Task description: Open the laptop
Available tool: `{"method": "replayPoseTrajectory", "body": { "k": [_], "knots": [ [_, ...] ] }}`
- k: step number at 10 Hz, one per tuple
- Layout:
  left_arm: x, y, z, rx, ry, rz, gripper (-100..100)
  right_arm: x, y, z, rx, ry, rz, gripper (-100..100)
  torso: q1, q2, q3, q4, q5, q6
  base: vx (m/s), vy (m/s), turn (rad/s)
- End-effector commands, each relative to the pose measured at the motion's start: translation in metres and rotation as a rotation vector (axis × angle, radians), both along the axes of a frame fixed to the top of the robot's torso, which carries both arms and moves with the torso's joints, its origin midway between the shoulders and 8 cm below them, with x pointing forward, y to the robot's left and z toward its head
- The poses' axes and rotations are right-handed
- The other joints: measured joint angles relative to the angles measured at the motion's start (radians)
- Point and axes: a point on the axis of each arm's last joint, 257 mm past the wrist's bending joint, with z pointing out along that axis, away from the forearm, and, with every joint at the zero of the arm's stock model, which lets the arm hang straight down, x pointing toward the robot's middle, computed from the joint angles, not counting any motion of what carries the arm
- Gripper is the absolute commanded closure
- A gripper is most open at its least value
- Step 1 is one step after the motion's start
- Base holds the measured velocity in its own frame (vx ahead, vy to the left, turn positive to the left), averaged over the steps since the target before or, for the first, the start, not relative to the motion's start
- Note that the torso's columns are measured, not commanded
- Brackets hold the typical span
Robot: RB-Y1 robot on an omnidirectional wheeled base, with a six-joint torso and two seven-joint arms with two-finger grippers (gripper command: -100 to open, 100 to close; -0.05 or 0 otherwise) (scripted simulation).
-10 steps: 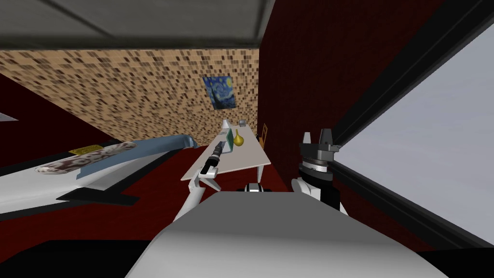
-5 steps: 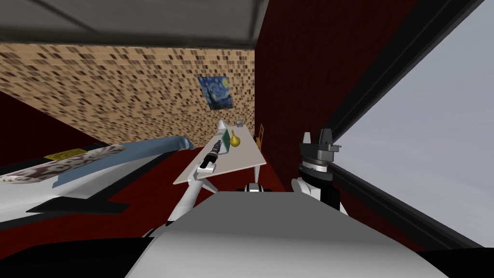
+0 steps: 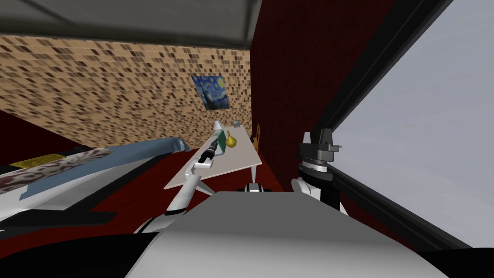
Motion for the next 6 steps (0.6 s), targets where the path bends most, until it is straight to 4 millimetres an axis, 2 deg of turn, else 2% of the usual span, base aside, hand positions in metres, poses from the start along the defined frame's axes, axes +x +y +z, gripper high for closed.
{"method": "replayPoseTrajectory", "body": {
  "k": [1, 3, 5, 6],
  "knots": [
    [0.007, 0.024, 0.005, 0.025, 0.028, 0.043, -100, 0.000, 0.000, 0.000, 0.000, 0.000, 0.000, 0, 0.000, 0.000, 0.000, 0.000, 0.000, 0.000, 0.005, -0.060, -0.048],
    [0.012, 0.042, 0.011, 0.044, 0.046, 0.077, -100, 0.000, 0.000, 0.000, 0.000, 0.000, 0.000, 0, 0.001, -0.001, 0.000, 0.000, 0.000, 0.000, 0.013, -0.058, -0.056],
    [0.010, 0.037, 0.012, 0.039, 0.040, 0.067, -100, 0.000, 0.000, 0.000, 0.000, 0.000, 0.000, 0, 0.002, 0.000, 0.000, 0.000, 0.000, 0.000, 0.005, -0.019, -0.005],
    [0.010, 0.036, 0.012, 0.039, 0.040, 0.067, 100, 0.000, 0.000, 0.000, 0.000, 0.000, 0.000, 0, 0.002, 0.000, 0.000, 0.000, 0.001, 0.000, 0.000, 0.000, 0.000]
  ]
}}
